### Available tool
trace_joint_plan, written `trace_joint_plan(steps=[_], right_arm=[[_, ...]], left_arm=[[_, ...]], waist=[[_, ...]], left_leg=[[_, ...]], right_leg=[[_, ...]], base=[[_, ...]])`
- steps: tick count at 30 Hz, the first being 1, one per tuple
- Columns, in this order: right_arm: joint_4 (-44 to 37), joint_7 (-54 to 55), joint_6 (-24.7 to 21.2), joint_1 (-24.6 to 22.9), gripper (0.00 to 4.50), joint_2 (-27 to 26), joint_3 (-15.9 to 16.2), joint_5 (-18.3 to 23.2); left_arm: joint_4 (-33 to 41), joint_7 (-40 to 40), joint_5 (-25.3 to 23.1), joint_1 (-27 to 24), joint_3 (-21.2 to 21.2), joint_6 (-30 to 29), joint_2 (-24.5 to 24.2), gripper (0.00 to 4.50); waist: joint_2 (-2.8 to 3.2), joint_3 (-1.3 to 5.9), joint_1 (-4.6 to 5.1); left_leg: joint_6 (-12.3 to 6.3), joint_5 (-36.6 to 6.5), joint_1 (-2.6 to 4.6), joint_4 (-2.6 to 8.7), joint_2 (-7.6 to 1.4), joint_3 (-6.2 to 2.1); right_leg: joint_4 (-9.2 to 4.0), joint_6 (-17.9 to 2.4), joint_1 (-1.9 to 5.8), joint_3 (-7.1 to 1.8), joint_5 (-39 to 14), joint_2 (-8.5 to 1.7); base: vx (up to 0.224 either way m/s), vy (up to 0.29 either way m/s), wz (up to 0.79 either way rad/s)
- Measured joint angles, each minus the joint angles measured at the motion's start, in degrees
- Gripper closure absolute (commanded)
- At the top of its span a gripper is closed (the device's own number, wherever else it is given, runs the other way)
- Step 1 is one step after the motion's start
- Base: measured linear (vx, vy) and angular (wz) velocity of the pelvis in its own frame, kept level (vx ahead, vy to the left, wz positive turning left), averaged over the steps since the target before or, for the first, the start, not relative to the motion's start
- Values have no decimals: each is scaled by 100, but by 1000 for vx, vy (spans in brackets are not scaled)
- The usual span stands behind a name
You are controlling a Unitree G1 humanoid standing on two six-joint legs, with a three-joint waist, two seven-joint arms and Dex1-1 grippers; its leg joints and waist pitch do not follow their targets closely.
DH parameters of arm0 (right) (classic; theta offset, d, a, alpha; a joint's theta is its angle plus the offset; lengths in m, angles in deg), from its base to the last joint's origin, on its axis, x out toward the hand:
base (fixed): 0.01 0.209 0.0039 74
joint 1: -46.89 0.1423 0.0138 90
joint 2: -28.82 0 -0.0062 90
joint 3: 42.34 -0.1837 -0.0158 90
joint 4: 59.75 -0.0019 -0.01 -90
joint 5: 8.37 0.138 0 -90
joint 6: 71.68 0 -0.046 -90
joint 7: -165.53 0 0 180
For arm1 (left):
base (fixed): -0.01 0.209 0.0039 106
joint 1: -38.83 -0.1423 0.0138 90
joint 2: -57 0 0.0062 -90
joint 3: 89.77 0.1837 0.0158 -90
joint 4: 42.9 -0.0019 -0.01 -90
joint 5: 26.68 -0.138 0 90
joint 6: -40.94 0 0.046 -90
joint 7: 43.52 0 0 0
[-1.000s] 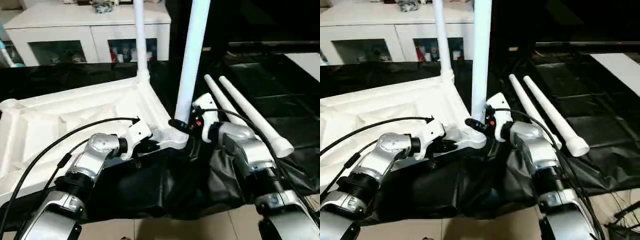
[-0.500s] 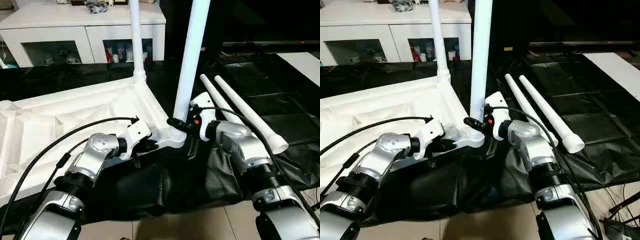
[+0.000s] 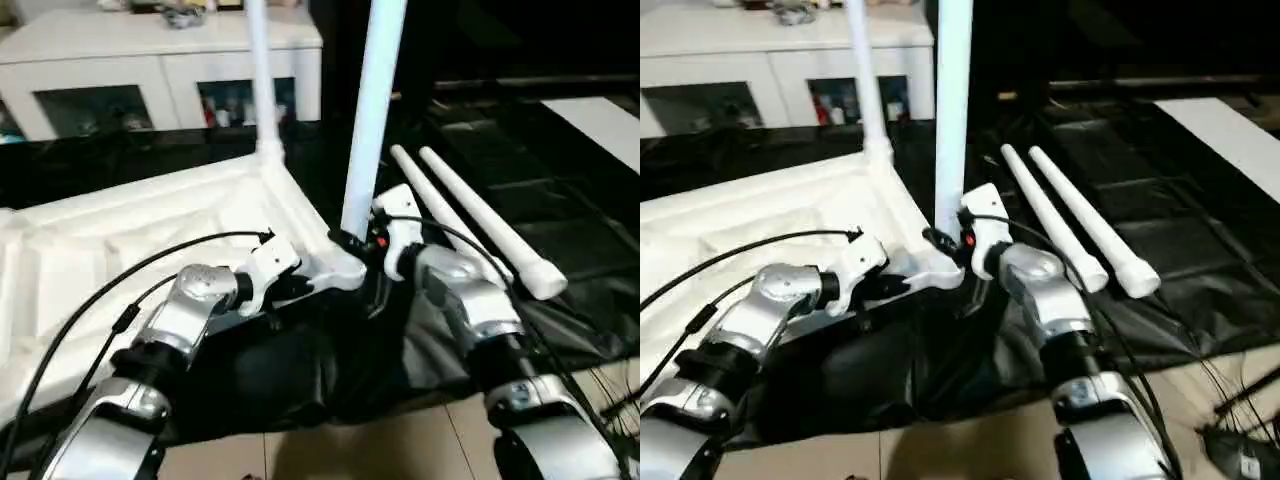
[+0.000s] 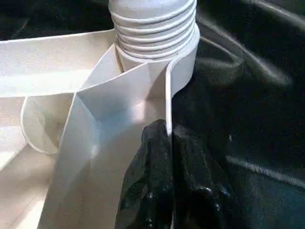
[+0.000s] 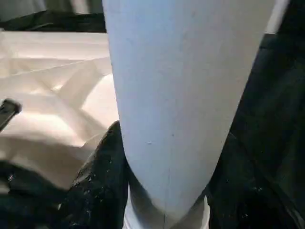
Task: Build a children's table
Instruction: Rotate leg to tighten
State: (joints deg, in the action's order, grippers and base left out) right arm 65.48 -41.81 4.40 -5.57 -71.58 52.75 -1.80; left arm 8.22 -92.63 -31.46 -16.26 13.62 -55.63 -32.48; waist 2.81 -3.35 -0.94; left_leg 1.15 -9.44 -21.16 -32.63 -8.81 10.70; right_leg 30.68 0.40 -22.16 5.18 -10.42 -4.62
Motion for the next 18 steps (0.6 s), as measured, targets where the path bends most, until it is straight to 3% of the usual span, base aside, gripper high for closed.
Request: trace_joint_plan(steps=[1, 2, 3, 4, 5, 6, 7, 8, 9, 10, 11, 12, 14, 18], right_arm=[[126, 249, 39, 67, 266, -77, -39, -17], [324, 633, 46, 197, 266, -202, -128, -30], [448, 927, 47, 281, 266, -272, -207, -65], [506, 1131, 52, 306, 266, -280, -270, -71], [612, 1302, 52, 386, 266, -308, -275, -110], [715, 1467, 52, 494, 266, -348, -298, -137], [821, 1654, 52, 592, 266, -404, -305, -194], [929, 1951, 64, 707, 266, -429, -381, -249], [1007, 2110, 63, 777, 266, -430, -427, -271], [1084, 2170, 62, 825, 266, -444, -457, -270], [1191, 2302, 64, 915, 266, -503, -470, -271], [1309, 2407, 64, 975, 266, -534, -475, -271], [1459, 2606, 88, 1076, 266, -579, -497, -274], [1643, 2869, 185, 1182, 266, -663, -610, -282]], left_arm=[[-64, 130, -16, 73, -1, -111, 84, 450], [-152, 353, -49, 180, -14, -290, 229, 450], [-237, 532, -82, 287, -6, -430, 358, 450], [-293, 692, -149, 373, -3, -555, 470, 450], [-293, 836, -161, 405, -27, -605, 564, 450], [-316, 971, -158, 444, -83, -684, 669, 450], [-355, 1081, -155, 503, -117, -768, 756, 450], [-538, 1312, -170, 753, -118, -987, 942, 450], [-600, 1490, -175, 835, -113, -1075, 1094, 450], [-621, 1613, -176, 849, -114, -1108, 1150, 450], [-703, 1706, -177, 911, -117, -1157, 1174, 450], [-794, 1767, -185, 994, -115, -1219, 1237, 450], [-899, 1896, -235, 1102, -114, -1313, 1335, 450], [-940, 2123, -285, 1202, -121, -1490, 1472, 450]], waist=[[14, -16, 28], [17, -33, 22], [-4, -47, -4], [-188, -14, -81], [-297, -28, -116], [-263, -59, -166], [-174, -64, -242], [-12, -1, -246], [-46, 7, -200], [-89, 24, -171], [-118, 27, -115], [-129, 27, -102], [-136, 25, -94], [-138, 24, -109]], left_leg=[[0, 0, 19, 20, -1, -10], [0, 0, 8, 96, -2, 24], [1, 1, 13, 134, 0, 91], [3, 2, 88, 183, 8, 303], [67, -53, 104, 85, 26, 343], [98, -328, 91, -263, 21, 110], [50, -356, 89, -523, 69, -245], [283, -516, 135, -401, 71, -445], [277, -438, 125, -301, 46, -382], [266, -354, 128, -220, 37, -296], [247, -360, 127, -226, 45, -244], [242, -364, 133, -222, 43, -215], [242, -366, 175, -145, 43, -159], [245, -363, 165, -92, 34, -157]], right_leg=[[-11, -5, 25, 44, -47, -13], [110, -84, 67, 59, -183, -26], [346, -212, 53, 19, -394, -57], [543, -272, 16, -116, -514, -105], [524, -126, -63, -185, -477, -138], [515, -107, -78, -126, -467, -157], [505, -92, -33, -11, -465, -164], [452, -56, -51, 151, -429, -175], [379, -60, -60, 130, -397, -152], [310, -220, -71, 35, -231, -101], [261, -351, -61, -51, 46, -81], [251, -325, -52, -96, 116, -76], [231, -220, -56, -142, 59, -76], [233, -182, -70, -139, 38, -73]], base=[[0, 0, 0], [0, 0, 0], [-78, -22, 18], [-6, -99, 20], [-6, -99, 20], [67, -63, -26], [105, 57, -48], [105, 57, -48], [72, 48, 10], [-24, 11, 32], [-24, 11, 32], [0, 0, 0], [0, 0, 0], [0, 0, 0]])
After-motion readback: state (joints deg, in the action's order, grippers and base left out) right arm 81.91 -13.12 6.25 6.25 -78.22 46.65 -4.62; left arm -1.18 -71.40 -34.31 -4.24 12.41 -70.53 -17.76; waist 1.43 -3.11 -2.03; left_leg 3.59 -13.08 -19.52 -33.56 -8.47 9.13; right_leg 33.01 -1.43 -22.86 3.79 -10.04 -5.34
